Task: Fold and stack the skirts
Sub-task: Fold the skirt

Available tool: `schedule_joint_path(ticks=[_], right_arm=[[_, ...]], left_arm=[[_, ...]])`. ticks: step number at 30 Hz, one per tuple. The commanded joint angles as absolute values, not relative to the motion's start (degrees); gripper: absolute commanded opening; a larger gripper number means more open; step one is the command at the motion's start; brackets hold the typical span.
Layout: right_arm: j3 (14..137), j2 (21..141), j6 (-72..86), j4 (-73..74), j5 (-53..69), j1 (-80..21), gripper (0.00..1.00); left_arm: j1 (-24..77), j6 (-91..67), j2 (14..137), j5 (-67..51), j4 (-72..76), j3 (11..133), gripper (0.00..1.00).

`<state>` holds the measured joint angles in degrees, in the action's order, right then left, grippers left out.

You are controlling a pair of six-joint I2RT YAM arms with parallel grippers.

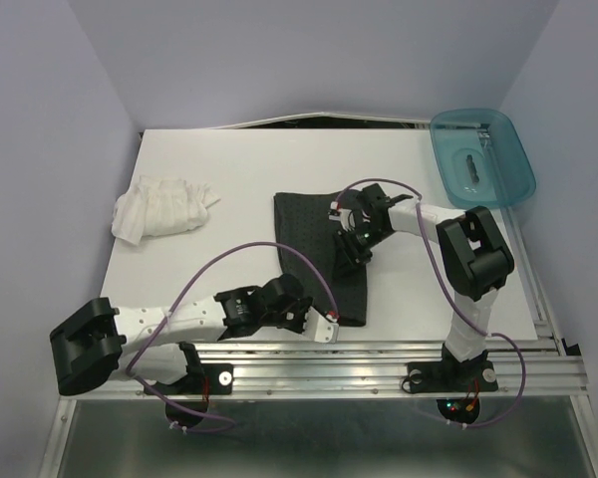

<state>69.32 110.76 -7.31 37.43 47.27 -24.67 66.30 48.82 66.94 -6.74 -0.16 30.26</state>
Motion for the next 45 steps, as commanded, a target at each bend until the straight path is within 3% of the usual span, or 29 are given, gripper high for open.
schedule_joint_path(ticks=[1, 2, 5, 8, 11, 12, 22, 26, 31, 34, 35, 38, 45], right_arm=[[73.2, 107.8, -8.3, 36.7, 46.6, -24.5, 0.54], [74.4, 108.1, -8.3, 37.3, 46.6, -24.5, 0.54], [75.5, 108.9, -8.3, 38.5, 47.1, -24.5, 0.53], [75.4, 109.1, -8.1, 38.6, 48.0, -24.5, 0.53], [74.9, 109.3, -8.2, 38.4, 48.3, -24.5, 0.54], [74.6, 109.6, -8.3, 38.4, 48.3, -24.5, 0.53], [73.4, 112.8, -9.0, 37.7, 48.3, -24.5, 0.52], [72.9, 113.4, -9.0, 37.3, 47.8, -24.5, 0.52], [72.3, 114.0, -9.1, 37.3, 47.7, -24.5, 0.51], [72.0, 113.7, -9.3, 37.3, 47.8, -24.5, 0.51], [72.0, 113.6, -9.4, 37.3, 47.8, -24.5, 0.5], [72.6, 112.7, -9.7, 37.3, 47.4, -24.5, 0.51], [82.2, 110.3, -9.9, 37.2, 42.0, -24.5, 0.56]], left_arm=[[65.6, 47.0, 66.8, -12.1, -2.7, 34.7, 0.0], [65.6, 47.3, 67.8, -12.1, -3.4, 34.8, 0.12], [65.6, 48.9, 68.6, -12.2, -4.5, 34.3, 0.34], [66.8, 50.2, 69.5, -10.1, -4.9, 33.8, 0.44], [67.7, 51.2, 71.7, -7.0, -4.8, 33.7, 0.46], [67.8, 51.4, 72.8, -6.2, -4.7, 33.6, 0.58], [72.5, 55.0, 73.3, 2.8, 4.1, 26.3, 0.62], [73.5, 54.6, 77.0, 6.1, 7.6, 25.9, 0.62], [73.5, 52.6, 78.3, 7.2, 9.8, 25.3, 0.5], [73.5, 50.1, 75.9, 7.6, 8.6, 25.5, 0.29], [73.5, 49.7, 74.8, 6.9, 7.8, 25.9, 0.17], [73.5, 47.9, 70.1, 3.1, 2.8, 28.8, 0.0], [71.7, 44.3, 67.0, -8.6, -9.4, 38.3, 0.0]])
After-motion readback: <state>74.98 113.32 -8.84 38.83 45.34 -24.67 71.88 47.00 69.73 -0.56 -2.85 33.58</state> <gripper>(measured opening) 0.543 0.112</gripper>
